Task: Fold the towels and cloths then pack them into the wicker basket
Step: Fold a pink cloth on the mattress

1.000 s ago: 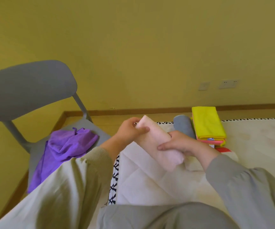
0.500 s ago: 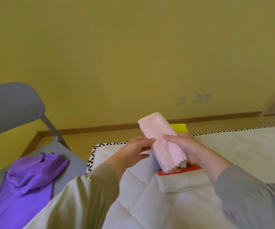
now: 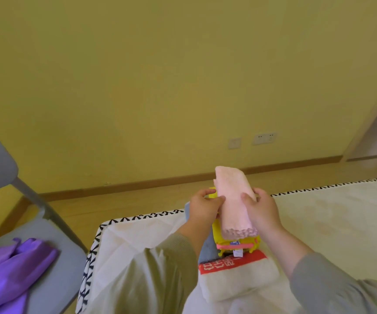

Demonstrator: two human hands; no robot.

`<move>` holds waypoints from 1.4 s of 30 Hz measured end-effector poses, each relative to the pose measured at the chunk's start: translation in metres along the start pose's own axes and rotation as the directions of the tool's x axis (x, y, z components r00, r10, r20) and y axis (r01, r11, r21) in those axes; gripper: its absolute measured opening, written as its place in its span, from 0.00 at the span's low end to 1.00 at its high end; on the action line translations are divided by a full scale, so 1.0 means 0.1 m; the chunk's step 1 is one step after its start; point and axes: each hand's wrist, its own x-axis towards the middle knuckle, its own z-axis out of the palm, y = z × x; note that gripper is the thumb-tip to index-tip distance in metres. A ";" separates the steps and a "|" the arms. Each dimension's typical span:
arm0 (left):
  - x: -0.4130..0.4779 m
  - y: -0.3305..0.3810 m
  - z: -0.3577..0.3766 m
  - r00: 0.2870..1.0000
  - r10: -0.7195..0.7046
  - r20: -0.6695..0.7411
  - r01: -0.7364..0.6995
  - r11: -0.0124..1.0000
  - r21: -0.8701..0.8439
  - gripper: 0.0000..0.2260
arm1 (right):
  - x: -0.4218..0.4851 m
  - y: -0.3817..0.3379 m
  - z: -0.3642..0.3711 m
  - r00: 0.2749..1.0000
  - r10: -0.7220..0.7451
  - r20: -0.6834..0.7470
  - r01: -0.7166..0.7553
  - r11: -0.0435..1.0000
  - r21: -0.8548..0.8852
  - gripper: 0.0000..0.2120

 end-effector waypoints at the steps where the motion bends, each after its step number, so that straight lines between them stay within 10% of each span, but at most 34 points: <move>1: 0.02 -0.04 0.02 1.000 0.006 -0.011 -0.005 0.999 0.042 0.15 | 0.01 0.05 0.00 1.000 -0.001 0.013 0.001 0.999 -0.036 0.16; 6: 0.07 -0.28 0.01 0.993 0.107 -0.052 -0.077 0.909 0.410 0.19 | -0.04 0.18 0.05 0.989 -0.121 0.080 0.142 0.920 -0.365 0.22; 11: 0.09 -0.37 0.02 0.997 0.071 -0.012 -0.061 0.918 0.393 0.20 | 0.01 0.05 0.10 0.858 -0.361 0.366 0.508 0.485 -0.712 0.32; 23: 0.21 -0.70 -0.11 0.995 0.013 0.099 -0.054 0.906 0.420 0.09 | 0.14 0.49 0.37 0.848 -0.218 0.482 0.528 0.422 -0.737 0.25; 29: 0.11 -0.65 -0.15 0.983 0.009 0.183 -0.078 0.925 0.372 0.21 | 0.20 0.35 0.29 0.859 -0.198 0.473 0.506 0.475 -0.720 0.25; 42: -0.29 -0.33 -0.56 0.995 0.006 0.099 -0.025 0.982 0.188 0.18 | -0.29 -0.24 0.39 0.831 -0.389 0.398 0.556 0.552 -0.622 0.21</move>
